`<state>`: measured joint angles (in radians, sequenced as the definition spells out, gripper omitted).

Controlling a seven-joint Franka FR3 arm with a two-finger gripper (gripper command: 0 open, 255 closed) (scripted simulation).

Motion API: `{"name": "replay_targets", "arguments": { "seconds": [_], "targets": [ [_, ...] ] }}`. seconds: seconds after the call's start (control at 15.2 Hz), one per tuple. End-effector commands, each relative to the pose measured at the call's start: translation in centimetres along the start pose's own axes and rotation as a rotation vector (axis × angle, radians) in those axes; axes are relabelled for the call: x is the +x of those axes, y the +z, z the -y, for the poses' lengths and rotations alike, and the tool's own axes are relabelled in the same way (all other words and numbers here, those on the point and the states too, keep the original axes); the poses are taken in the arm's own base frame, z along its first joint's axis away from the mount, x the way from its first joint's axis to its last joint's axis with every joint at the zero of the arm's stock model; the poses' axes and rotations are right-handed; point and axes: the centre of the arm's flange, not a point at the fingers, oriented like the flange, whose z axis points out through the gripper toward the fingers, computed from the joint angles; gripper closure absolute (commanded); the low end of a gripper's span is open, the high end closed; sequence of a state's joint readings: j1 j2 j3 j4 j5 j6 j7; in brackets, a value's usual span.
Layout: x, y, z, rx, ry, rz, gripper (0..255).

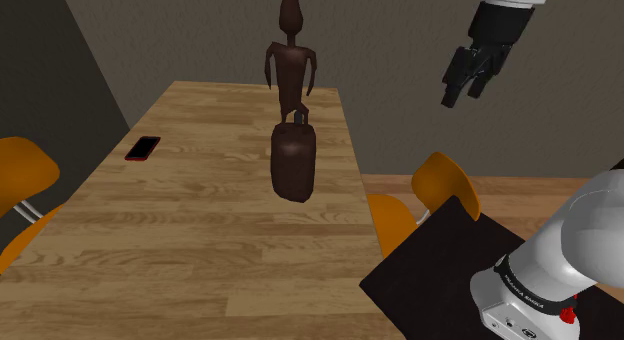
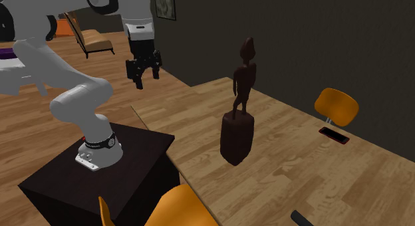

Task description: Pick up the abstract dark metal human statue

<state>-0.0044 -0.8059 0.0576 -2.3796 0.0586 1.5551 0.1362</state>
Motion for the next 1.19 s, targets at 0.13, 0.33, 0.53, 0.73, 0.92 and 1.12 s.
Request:
{"name": "replay_targets", "arguments": {
  "seconds": [0.13,0.33,0.53,0.73,0.92,1.12],
  "targets": [
    [1.0,1.6,0.3,0.008,-0.06,-0.068,0],
    [2.8,3.8,0.9,0.019,-0.149,-0.169,0],
    [4.6,5.9,1.6,0.03,-0.238,-0.271,0],
    [6.6,7.7,2.6,0.042,-0.328,-0.372,0],
    [8.7,9.4,3.7,0.053,-0.417,-0.474,0],
    [10.9,10.8,5.1,0.064,-0.506,-0.575,0]
  ]
}}
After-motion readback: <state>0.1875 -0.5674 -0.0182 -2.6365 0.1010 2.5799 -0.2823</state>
